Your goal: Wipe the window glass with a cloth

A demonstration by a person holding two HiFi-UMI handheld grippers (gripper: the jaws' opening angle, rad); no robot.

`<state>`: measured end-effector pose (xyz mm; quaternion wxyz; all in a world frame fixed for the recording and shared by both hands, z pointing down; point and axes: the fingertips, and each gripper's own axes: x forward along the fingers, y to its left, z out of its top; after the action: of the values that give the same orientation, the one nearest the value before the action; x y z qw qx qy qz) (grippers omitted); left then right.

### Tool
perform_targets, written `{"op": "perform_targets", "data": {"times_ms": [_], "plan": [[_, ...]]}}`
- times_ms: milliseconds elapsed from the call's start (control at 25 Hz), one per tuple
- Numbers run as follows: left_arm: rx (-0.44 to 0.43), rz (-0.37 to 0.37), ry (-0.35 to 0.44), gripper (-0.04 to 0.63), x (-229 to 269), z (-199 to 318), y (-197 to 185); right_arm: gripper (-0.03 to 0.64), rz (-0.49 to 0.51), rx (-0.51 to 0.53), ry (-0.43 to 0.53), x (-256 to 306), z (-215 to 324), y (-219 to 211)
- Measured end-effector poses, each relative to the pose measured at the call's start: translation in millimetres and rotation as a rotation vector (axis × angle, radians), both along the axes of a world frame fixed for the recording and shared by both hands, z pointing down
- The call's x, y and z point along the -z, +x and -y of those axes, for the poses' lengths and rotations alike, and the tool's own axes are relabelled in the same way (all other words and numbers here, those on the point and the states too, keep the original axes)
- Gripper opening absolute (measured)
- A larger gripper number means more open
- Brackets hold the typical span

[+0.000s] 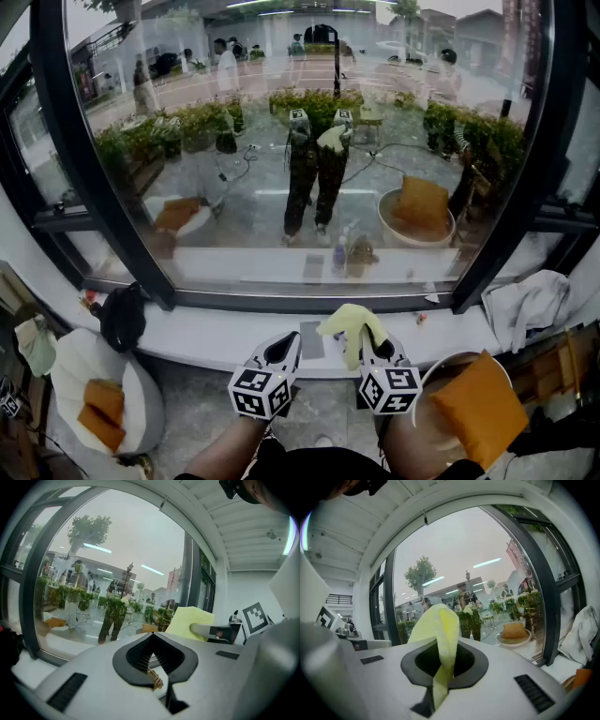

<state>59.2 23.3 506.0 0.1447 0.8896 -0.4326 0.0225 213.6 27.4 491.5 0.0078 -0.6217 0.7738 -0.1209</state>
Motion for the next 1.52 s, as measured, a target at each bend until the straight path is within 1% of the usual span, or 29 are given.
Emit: {"op": "perform_targets", "data": {"times_ms": [400, 640, 960, 1200, 1520], "plan": [[0.006, 0.002, 0.002, 0.006, 0.1, -4.4, -4.9, 0.032, -0.001, 0.003, 0.003, -0.2, -3.4, -4.6], [0.010, 0.001, 0.004, 0.006, 1.7, -8.1, -7.0, 0.032, 0.028, 0.013, 0.005, 0.4, -5.9, -6.4], [0.019, 0.002, 0.008, 0.006, 4.7, -8.2, -13.7, 0.032, 0.007, 0.022, 0.021, 8.1, -4.4, -11.5], [0.022, 0.002, 0.016, 0.006, 10.6, -4.0, -21.3, 0.032, 0.001, 0.023, 0.038, 18.7, 2.1, -16.2], [0.030, 0.007, 0.025, 0.006, 14.5, 11.3, -24.2, 0.032, 0.001, 0.026, 0.040, 19.0, 16.5, -18.9]]}}
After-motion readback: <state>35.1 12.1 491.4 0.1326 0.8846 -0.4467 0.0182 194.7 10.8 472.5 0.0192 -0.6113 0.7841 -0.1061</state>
